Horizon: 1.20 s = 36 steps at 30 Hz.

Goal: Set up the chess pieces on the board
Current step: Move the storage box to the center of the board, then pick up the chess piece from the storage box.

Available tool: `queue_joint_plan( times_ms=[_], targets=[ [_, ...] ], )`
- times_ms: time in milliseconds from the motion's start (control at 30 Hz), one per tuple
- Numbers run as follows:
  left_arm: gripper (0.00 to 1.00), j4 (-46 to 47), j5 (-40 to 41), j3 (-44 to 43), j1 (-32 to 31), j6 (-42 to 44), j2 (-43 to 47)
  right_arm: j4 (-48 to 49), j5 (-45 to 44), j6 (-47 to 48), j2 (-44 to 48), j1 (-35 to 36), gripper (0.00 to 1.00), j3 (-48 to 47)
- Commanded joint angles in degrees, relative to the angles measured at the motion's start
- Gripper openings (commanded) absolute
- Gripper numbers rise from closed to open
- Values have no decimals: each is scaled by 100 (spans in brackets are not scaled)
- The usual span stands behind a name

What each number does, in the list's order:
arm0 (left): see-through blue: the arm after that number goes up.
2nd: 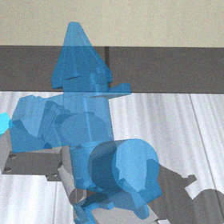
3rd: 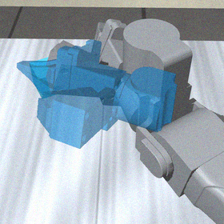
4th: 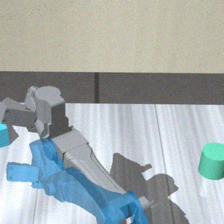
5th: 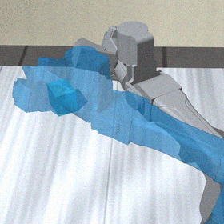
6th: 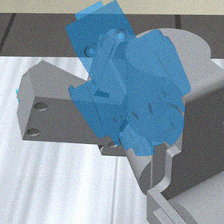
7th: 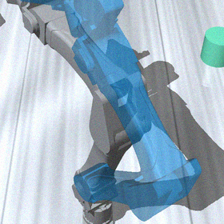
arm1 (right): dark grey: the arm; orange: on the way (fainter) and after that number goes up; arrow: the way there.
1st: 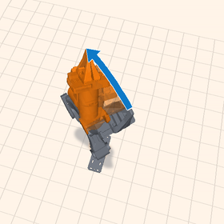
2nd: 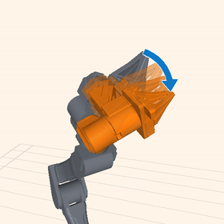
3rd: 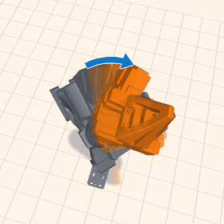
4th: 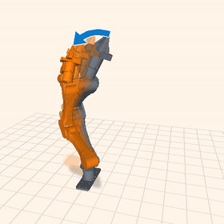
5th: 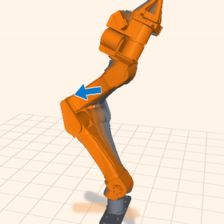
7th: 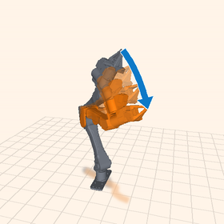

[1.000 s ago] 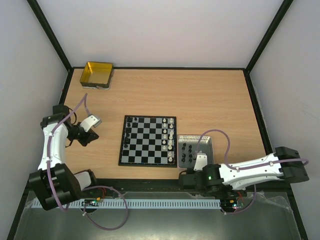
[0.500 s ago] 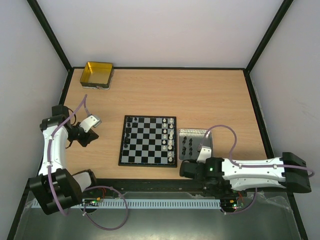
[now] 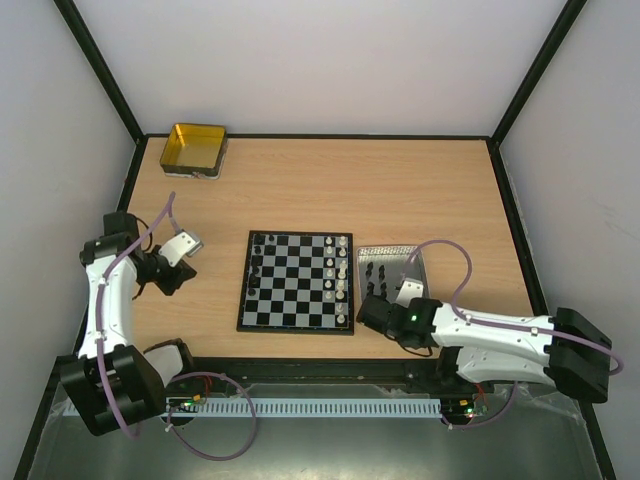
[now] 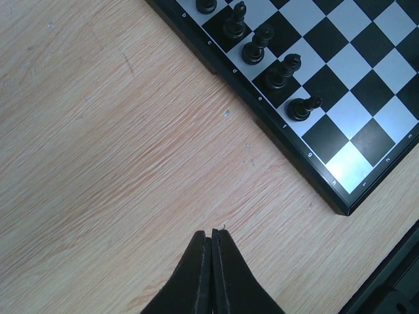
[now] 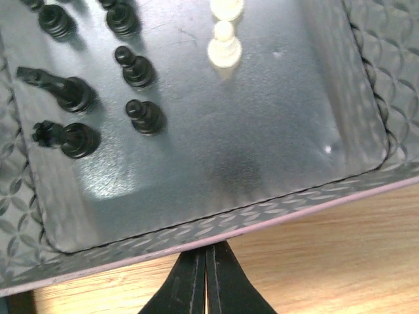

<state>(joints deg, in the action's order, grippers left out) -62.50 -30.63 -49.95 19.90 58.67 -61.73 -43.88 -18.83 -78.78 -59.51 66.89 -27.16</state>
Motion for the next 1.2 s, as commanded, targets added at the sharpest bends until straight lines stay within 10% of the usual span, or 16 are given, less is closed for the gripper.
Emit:
queue_joint_plan(
  times_ms=[0,267,633,1067,1167],
  targets=[
    [2,-46,-63,87,-11,-20,68,286,-97,456,-309,-95,3,-322],
    [12,-113,-212,-18,-7,-102,18,391,40,607,-558,-89,3,-556],
    [66,209,-269,16,-83,-244,-278,-309,209,966,-253,135,10,-1048],
    [83,533,-818,-802,-759,-1630,-456,-139,101,1595,-454,366,84,-2237],
    [83,1177,-814,-789,-1048,-2409,-470,447,245,1774,-554,361,86,-2257]
  ],
)
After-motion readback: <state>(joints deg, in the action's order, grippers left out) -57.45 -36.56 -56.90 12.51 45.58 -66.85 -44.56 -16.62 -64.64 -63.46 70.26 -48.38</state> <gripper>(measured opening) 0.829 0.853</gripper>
